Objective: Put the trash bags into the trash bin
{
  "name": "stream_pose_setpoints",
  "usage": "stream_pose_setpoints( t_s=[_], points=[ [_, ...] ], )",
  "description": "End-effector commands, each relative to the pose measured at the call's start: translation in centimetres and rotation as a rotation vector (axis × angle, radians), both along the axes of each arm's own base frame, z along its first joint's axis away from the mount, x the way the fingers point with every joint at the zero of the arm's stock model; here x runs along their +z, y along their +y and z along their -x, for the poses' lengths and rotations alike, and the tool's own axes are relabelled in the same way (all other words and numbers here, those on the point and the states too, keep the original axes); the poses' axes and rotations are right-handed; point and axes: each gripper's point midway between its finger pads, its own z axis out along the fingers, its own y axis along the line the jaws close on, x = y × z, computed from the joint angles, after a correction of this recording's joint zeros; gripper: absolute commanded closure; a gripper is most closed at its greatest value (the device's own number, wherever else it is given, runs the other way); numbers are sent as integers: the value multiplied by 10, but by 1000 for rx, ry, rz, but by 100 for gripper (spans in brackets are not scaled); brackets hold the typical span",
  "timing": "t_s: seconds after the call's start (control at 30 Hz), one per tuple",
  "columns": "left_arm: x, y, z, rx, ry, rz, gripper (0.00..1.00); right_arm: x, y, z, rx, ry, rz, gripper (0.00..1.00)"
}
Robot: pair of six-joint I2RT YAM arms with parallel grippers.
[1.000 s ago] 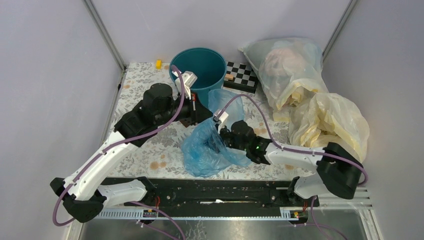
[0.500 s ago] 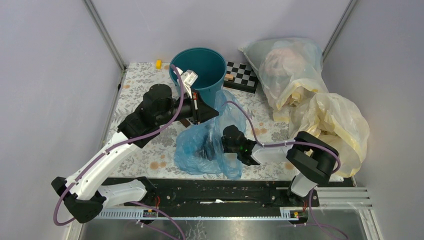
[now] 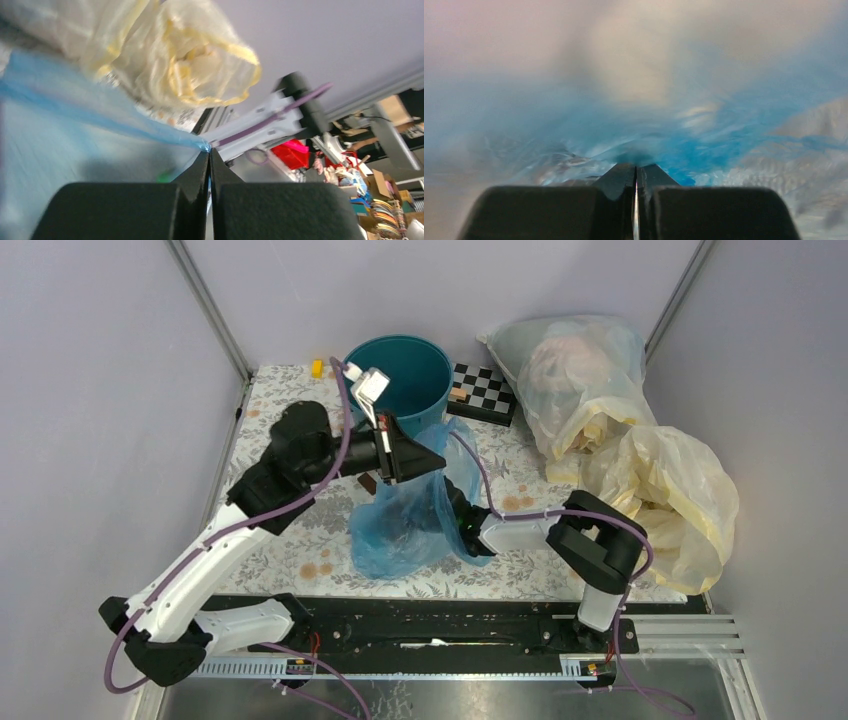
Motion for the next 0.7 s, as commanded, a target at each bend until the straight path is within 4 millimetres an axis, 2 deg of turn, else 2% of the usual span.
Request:
stream_pose_setpoints(
  t_s=[0.0, 0.07, 0.17, 0.3, 0.37, 0.47, 0.53, 0.67],
  points=[
    [110, 11, 42, -135, -180, 244, 100, -10, 8, 2, -5, 63, -4, 100],
    [130, 16, 53, -164, -201, 287, 100, -11, 5, -2, -32, 61, 14, 100],
    [147, 24, 66, -189, -220, 320, 100, -21, -8, -14, -118, 51, 111, 100],
    [164, 39, 80, -179, -266, 349, 100, -34, -29, -30, -236, 33, 235, 100],
    [163, 44, 80, -151, -279, 341, 99, -32, -37, -32, -260, 14, 267, 97],
    [149, 47, 70, -84, -262, 291, 98, -11, -49, -36, -291, -41, 279, 94],
    [141, 47, 67, -74, -248, 272, 99, 11, -63, -44, -354, -96, 283, 93],
    [150, 51, 78, -104, -270, 287, 99, 64, -86, -55, -433, -208, 302, 92]
  ],
)
